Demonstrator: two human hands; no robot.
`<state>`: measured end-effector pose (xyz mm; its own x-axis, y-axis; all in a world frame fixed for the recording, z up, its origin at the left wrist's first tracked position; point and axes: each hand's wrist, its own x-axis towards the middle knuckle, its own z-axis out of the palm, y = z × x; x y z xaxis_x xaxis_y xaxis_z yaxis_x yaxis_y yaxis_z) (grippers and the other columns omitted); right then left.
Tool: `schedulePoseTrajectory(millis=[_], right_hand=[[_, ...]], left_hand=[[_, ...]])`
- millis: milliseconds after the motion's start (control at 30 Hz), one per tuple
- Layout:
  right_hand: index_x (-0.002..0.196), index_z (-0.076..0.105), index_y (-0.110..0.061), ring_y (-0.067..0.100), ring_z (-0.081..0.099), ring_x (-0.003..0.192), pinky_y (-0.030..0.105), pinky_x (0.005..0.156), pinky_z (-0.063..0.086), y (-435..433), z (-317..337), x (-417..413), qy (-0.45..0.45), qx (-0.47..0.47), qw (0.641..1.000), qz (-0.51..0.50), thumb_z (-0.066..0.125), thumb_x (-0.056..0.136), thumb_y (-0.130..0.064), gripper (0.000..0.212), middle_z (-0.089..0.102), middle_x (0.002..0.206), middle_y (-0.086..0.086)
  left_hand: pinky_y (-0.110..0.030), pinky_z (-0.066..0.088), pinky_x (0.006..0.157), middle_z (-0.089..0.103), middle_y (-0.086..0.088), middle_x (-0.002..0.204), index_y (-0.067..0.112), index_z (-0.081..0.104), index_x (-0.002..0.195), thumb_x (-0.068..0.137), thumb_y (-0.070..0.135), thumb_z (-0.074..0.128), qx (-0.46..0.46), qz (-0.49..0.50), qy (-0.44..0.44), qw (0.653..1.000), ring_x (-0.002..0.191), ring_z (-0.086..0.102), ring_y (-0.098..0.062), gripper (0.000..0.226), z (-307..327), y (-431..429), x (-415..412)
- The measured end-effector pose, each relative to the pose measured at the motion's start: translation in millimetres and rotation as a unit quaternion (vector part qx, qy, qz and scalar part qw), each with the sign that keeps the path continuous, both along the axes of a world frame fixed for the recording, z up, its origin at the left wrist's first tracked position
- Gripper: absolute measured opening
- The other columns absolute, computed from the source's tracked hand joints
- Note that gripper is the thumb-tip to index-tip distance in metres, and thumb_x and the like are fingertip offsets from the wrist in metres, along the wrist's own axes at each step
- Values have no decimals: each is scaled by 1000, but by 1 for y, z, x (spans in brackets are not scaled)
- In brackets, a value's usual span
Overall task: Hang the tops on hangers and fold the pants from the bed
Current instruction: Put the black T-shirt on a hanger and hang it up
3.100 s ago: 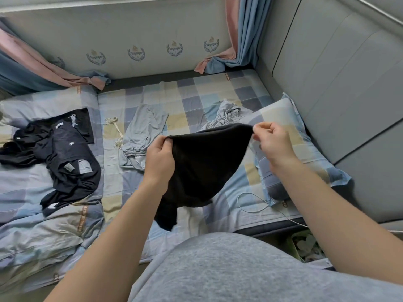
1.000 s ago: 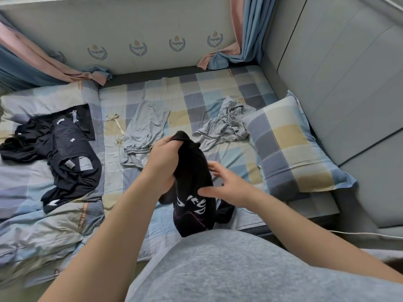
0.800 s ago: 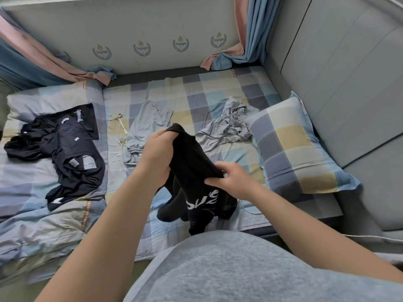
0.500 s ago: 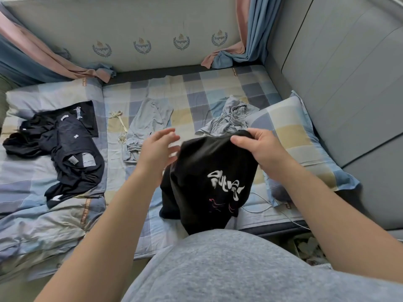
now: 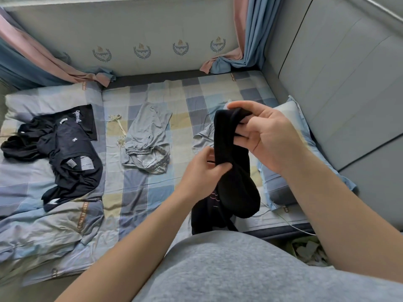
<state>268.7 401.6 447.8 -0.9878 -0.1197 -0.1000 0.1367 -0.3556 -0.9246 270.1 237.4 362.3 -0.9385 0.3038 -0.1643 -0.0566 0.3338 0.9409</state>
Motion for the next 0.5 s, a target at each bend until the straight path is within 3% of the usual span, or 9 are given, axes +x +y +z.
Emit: schedulePoseTrajectory(millis=[67, 200, 333, 400, 467, 500], right_hand=[[108, 68, -9, 32, 71, 98, 44, 83, 60, 1, -1, -2, 45, 85, 995, -29, 49, 90, 12, 34, 69, 86, 13], [87, 73, -25, 16, 74, 83, 27, 72, 60, 13, -7, -10, 82, 274, 947, -147, 68, 87, -2, 24, 75, 78, -2], [78, 66, -31, 10, 60, 96, 13, 82, 45, 16, -17, -11, 99, 434, 879, -170, 72, 89, -24, 15, 58, 101, -7], [76, 65, -18, 11, 56, 95, 18, 82, 43, 13, -18, -10, 107, 455, 871, -153, 69, 91, -26, 17, 56, 100, -6], [70, 59, -8, 7, 52, 67, 26, 63, 42, 8, -13, -7, 113, 429, 889, -111, 65, 94, -24, 30, 55, 72, -7], [69, 56, -3, 9, 47, 60, 31, 56, 38, 5, -11, -6, 116, 423, 893, -96, 63, 96, -25, 35, 49, 62, 1]], left_hand=[[-38, 55, 78, 72, 10, 84, 16, 71, 95, 95, 19, 63, -17, 62, 50, 997, 81, 67, -9, 9, -2, -4, -6], [-30, 43, 67, 60, 16, 65, 24, 66, 78, 101, 17, 53, 3, 158, 92, 983, 67, 54, -6, 27, 2, -25, -19], [-33, 47, 70, 64, 4, 76, 20, 66, 86, 102, 19, 49, 30, 203, 133, 970, 74, 58, -10, 24, 11, -38, -34], [-29, 45, 66, 58, 10, 72, 18, 62, 85, 102, 20, 47, 31, 209, 146, 966, 69, 52, -6, 24, 15, -41, -41], [-25, 41, 62, 51, 17, 67, 17, 56, 82, 103, 20, 45, 28, 212, 152, 965, 65, 47, -4, 24, 18, -43, -45], [-22, 42, 62, 51, 19, 67, 19, 55, 82, 103, 21, 44, 25, 211, 154, 965, 65, 47, -3, 24, 18, -43, -45]])
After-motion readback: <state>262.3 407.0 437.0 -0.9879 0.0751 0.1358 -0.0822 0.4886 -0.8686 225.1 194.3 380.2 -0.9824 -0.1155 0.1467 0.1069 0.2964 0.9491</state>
